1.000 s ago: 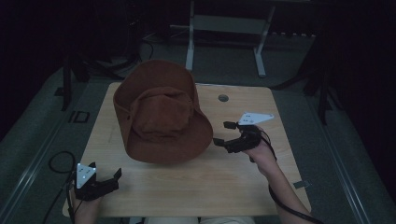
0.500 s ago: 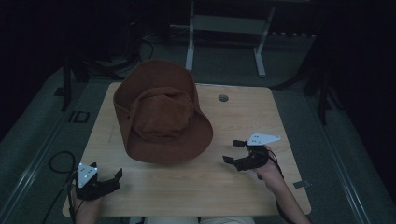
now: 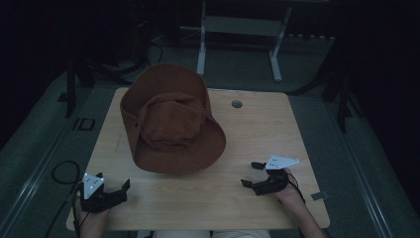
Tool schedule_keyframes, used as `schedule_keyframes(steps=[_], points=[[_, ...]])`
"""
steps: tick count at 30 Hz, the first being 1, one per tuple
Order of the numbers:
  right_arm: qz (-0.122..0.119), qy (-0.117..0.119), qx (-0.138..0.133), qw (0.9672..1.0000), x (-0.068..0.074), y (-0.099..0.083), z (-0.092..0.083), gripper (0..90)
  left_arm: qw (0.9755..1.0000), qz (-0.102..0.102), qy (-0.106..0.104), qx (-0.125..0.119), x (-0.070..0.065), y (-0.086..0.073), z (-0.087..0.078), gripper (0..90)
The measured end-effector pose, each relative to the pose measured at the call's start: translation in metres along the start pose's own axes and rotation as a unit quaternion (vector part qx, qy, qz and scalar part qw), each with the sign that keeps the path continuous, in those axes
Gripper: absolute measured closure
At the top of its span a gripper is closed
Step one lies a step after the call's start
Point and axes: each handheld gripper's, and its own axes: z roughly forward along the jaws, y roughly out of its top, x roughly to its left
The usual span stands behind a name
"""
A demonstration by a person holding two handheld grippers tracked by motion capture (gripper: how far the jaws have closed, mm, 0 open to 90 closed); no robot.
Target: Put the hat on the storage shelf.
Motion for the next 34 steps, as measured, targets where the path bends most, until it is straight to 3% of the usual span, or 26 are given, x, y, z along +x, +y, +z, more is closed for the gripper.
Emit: schedule_keyframes(steps=[8,13,20,25,34], points=[[-0.001,-0.019,0.004,0.9998,0.0,-0.012,-0.011,14.2,1.0,0.001,0.001,0.003,0.0,0.0,0.001,2.2],[-0.017,-0.033,0.006,0.9993,-0.001,-0.016,-0.022,14.2,1.0,0.001,0.003,0.004,0.0,0.0,0.0,2.2],[-0.009,-0.029,0.017,0.9994,-0.012,-0.023,-0.034,14.2,0.9999,-0.005,0.011,0.001,0.003,-0.001,-0.001,2.2],[-0.002,-0.05,0.013,0.9987,-0.023,-0.028,-0.043,14.2,0.9999,-0.005,0.014,0.001,0.003,-0.001,-0.001,2.2],[0.013,-0.058,0.01,0.9982,-0.033,-0.034,-0.049,14.2,0.9999,-0.005,0.015,0.003,0.004,-0.001,-0.001,2.2]])
